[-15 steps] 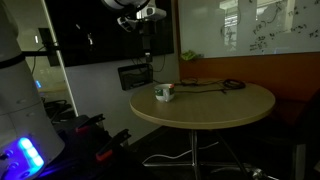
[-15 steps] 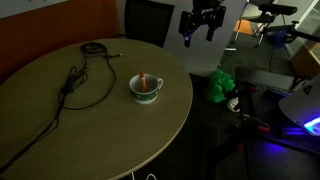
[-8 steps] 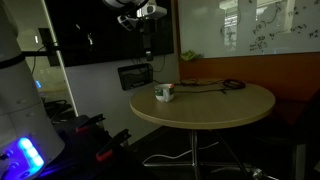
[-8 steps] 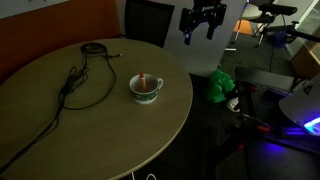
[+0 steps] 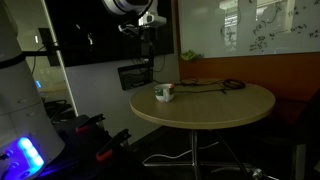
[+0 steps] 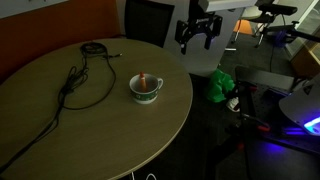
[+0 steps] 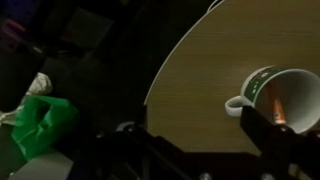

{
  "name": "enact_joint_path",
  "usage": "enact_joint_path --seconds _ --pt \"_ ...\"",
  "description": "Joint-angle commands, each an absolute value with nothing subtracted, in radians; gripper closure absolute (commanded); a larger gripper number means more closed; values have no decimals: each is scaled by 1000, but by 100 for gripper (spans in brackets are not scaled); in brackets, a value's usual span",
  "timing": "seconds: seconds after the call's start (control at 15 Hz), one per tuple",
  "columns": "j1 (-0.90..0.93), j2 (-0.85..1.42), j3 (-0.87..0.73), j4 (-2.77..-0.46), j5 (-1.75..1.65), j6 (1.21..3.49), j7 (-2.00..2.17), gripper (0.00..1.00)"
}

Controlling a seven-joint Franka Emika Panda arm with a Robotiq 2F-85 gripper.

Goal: Move the cup to the right

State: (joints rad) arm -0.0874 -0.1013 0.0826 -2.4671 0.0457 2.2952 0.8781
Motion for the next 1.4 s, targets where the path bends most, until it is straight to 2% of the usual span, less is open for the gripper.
enact_joint_path --seconds 0.0,0.27,0.73,0.8,0.87,1.33 --pt "-53 31 73 -2418 66 2406 1064 0" --pt "15 202 44 -2351 46 2538 1211 0" --pt "151 404 -35 -2207 38 2568 1322 0" --pt "168 421 -50 -2191 33 2564 1338 16" --pt "179 434 -60 -2179 32 2555 1343 28" --pt "189 457 -77 -2164 52 2555 1313 81"
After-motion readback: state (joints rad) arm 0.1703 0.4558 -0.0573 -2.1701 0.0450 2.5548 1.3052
